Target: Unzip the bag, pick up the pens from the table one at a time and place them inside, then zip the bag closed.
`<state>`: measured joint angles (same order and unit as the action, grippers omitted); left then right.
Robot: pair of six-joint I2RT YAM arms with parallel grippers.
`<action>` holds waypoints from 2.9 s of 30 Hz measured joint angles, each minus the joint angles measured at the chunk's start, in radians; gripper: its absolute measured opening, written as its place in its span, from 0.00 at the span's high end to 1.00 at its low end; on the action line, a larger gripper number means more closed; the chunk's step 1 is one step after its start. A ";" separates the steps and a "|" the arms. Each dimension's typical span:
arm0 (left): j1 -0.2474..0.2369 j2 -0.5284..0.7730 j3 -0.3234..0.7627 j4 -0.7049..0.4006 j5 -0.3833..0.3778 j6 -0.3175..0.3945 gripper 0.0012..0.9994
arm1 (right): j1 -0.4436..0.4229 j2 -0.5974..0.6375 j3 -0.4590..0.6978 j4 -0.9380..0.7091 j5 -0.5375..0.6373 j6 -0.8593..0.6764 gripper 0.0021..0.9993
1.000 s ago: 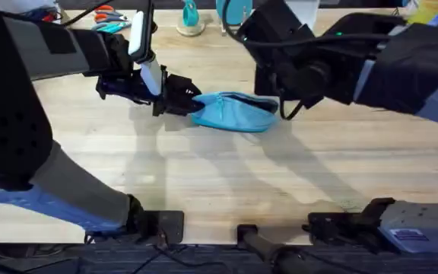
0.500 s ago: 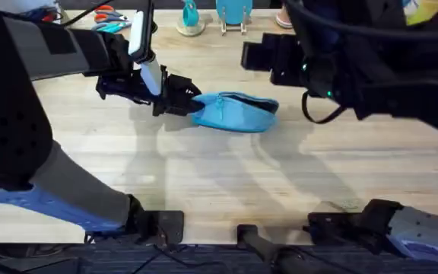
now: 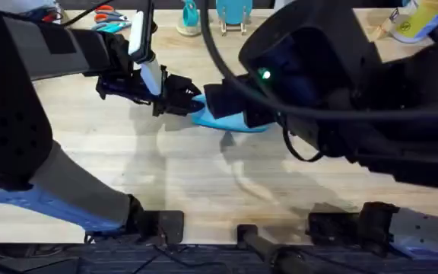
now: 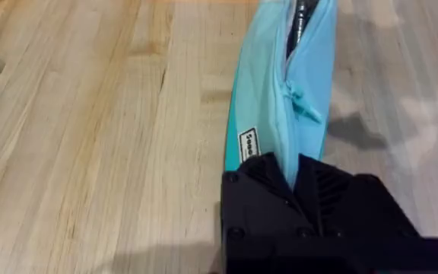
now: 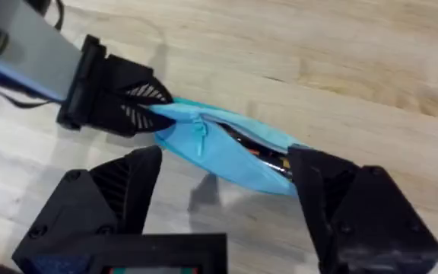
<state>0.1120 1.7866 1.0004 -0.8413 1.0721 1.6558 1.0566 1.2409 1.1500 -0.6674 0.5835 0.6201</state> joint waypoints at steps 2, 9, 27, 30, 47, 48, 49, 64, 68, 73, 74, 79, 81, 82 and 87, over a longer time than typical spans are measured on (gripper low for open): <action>0.000 0.000 0.000 0.000 0.000 0.000 0.96 | 0.013 0.000 0.000 0.000 -0.001 0.000 0.00; 0.000 0.000 0.000 0.000 0.000 0.000 0.96 | 0.023 0.000 0.000 0.000 -0.095 0.001 0.00; 0.000 0.000 0.000 0.000 0.000 0.000 0.96 | 0.023 0.172 0.000 0.030 -0.225 0.001 0.00; 0.000 0.000 0.000 0.000 0.000 0.000 0.96 | 0.023 0.182 0.000 0.033 -0.235 0.000 0.00; 0.000 0.000 0.000 0.000 0.000 0.000 0.96 | 0.023 0.184 0.000 0.075 -0.241 0.001 0.00; 0.000 0.000 0.000 0.000 0.000 0.000 0.96 | 0.023 0.186 0.000 0.086 -0.241 0.001 0.00; 0.000 0.000 0.000 0.000 0.000 0.000 0.96 | 0.023 0.190 0.000 0.095 -0.241 0.001 0.00; 0.000 0.000 0.000 0.000 0.000 0.000 0.96 | -0.011 0.327 0.000 0.174 -0.232 0.001 0.00; 0.000 0.000 0.000 0.000 0.000 0.000 0.96 | -0.031 0.351 0.000 0.175 -0.232 0.008 0.00; 0.000 0.000 0.000 0.000 0.000 0.000 0.96 | -0.056 0.386 0.000 0.191 -0.232 0.042 0.00; 0.000 0.000 0.000 0.000 -0.001 0.000 0.96 | -0.060 0.392 0.000 0.195 -0.231 0.047 0.00; 0.000 0.000 0.000 0.000 -0.002 0.000 0.96 | -0.075 0.413 0.000 0.211 -0.229 0.075 0.00; 0.000 0.000 0.000 0.000 -0.002 0.000 0.96 | -0.079 0.413 0.000 0.211 -0.229 0.086 0.00; 0.000 0.000 0.000 0.000 -0.002 0.000 0.96 | -0.081 0.413 0.000 0.211 -0.226 0.091 0.00; 0.000 0.000 0.000 0.005 -0.002 0.000 0.96 | -0.086 0.413 0.000 0.210 -0.221 0.103 0.00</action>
<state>0.1120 1.7866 1.0004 -0.8364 1.0698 1.6554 0.9705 1.6543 1.1498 -0.4572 0.3624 0.7233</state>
